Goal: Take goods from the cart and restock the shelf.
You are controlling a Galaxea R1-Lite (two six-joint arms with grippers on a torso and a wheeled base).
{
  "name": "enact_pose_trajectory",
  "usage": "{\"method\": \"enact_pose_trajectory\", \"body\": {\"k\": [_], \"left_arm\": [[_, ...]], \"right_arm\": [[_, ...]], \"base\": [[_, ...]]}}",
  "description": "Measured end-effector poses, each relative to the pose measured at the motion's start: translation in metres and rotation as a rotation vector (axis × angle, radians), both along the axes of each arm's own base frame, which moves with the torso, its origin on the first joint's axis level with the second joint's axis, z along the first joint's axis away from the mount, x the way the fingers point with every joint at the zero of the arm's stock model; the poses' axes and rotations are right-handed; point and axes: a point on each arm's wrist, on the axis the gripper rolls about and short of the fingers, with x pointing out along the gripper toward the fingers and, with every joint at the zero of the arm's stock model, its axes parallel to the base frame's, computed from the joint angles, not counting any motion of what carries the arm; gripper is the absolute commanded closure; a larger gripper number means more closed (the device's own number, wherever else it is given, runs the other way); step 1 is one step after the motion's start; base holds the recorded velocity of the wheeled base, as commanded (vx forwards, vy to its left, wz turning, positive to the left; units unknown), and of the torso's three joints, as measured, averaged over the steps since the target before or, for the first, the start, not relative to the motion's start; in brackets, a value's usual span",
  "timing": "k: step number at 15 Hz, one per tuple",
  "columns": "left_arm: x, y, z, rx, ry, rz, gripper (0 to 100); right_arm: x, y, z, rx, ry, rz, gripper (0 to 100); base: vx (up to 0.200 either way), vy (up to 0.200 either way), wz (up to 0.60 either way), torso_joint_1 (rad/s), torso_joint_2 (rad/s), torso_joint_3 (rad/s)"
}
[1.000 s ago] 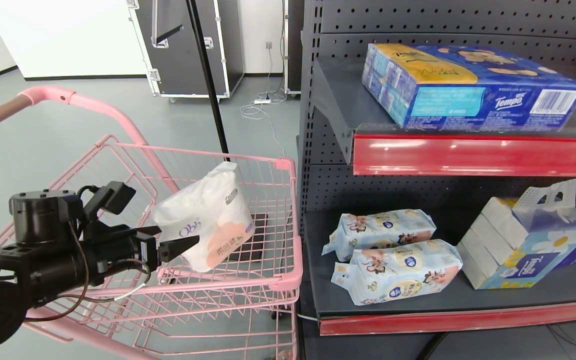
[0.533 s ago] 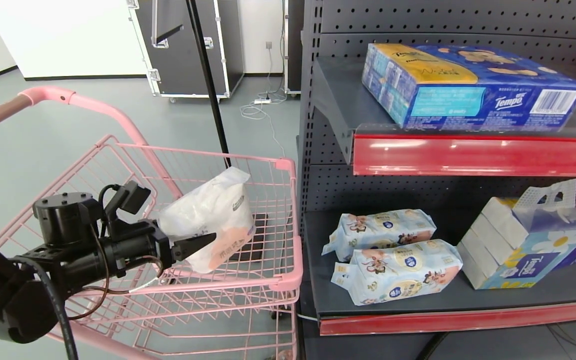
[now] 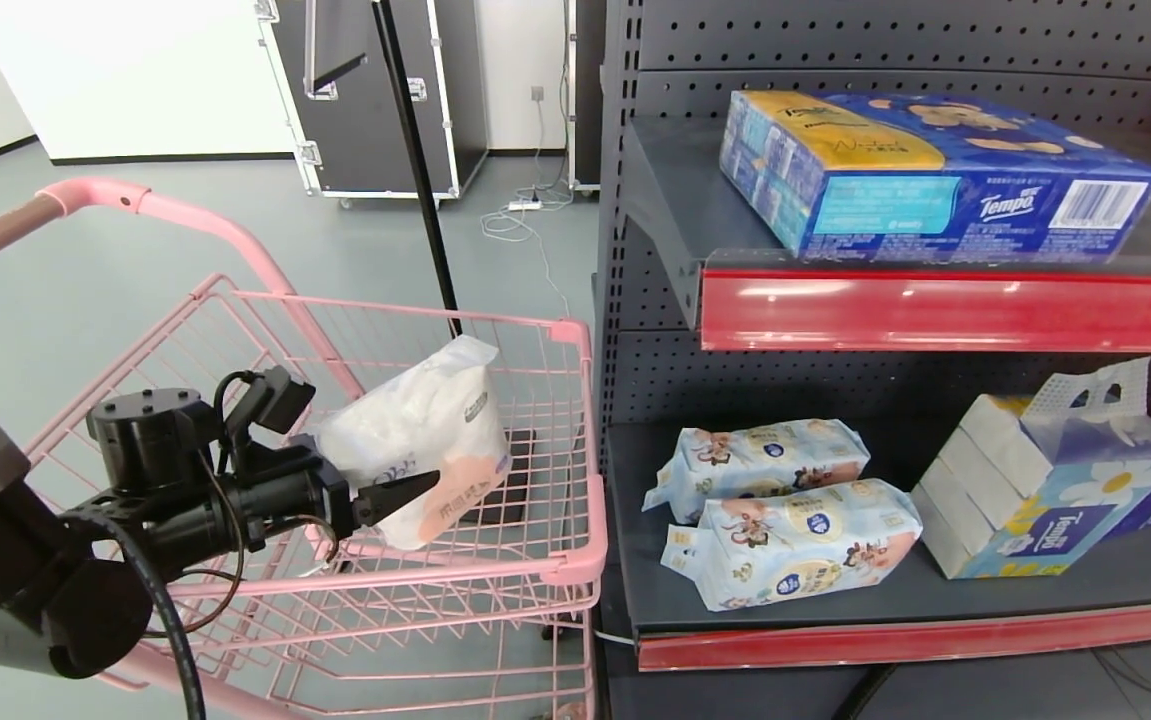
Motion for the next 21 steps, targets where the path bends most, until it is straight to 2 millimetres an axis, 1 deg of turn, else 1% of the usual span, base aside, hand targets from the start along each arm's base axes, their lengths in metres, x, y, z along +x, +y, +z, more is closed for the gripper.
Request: {"method": "enact_pose_trajectory", "body": {"k": [2,3,7,11,14,17,21], "left_arm": [[0.002,-0.001,-0.004,0.0,-0.015,0.003,0],[0.003,-0.001,-0.005,0.0,-0.011,0.003,100],[0.005,-0.002,-0.008,0.005,-0.006,0.023,100],[0.007,-0.003,-0.007,-0.002,-0.008,0.014,100],[0.012,-0.003,0.007,-0.048,-0.015,0.032,100],[0.017,-0.001,0.021,-0.057,-0.069,0.043,100],[0.01,0.002,0.035,-0.06,-0.058,0.05,100]], "right_arm": [[0.0,0.0,0.0,0.0,0.0,0.0,0],[0.0,0.0,0.0,0.0,0.0,0.0,0],[0.0,0.0,0.0,0.0,0.0,0.0,0],[0.0,0.0,0.0,0.0,0.0,0.0,0],[0.0,0.0,0.0,-0.001,0.0,0.0,0],[0.0,0.0,0.0,-0.001,0.0,0.0,0],[0.0,0.0,0.0,-0.001,0.0,0.001,0]], "base": [[0.0,0.0,0.0,0.0,0.0,0.0],[0.0,0.0,0.0,0.0,0.0,0.0],[0.0,0.0,0.0,0.0,0.0,0.0],[0.0,0.0,0.0,0.0,0.0,0.0],[0.0,0.0,0.0,0.0,0.0,0.0],[0.0,0.0,0.0,0.0,0.0,0.0],[0.0,0.0,0.0,0.0,0.0,0.0]]}}
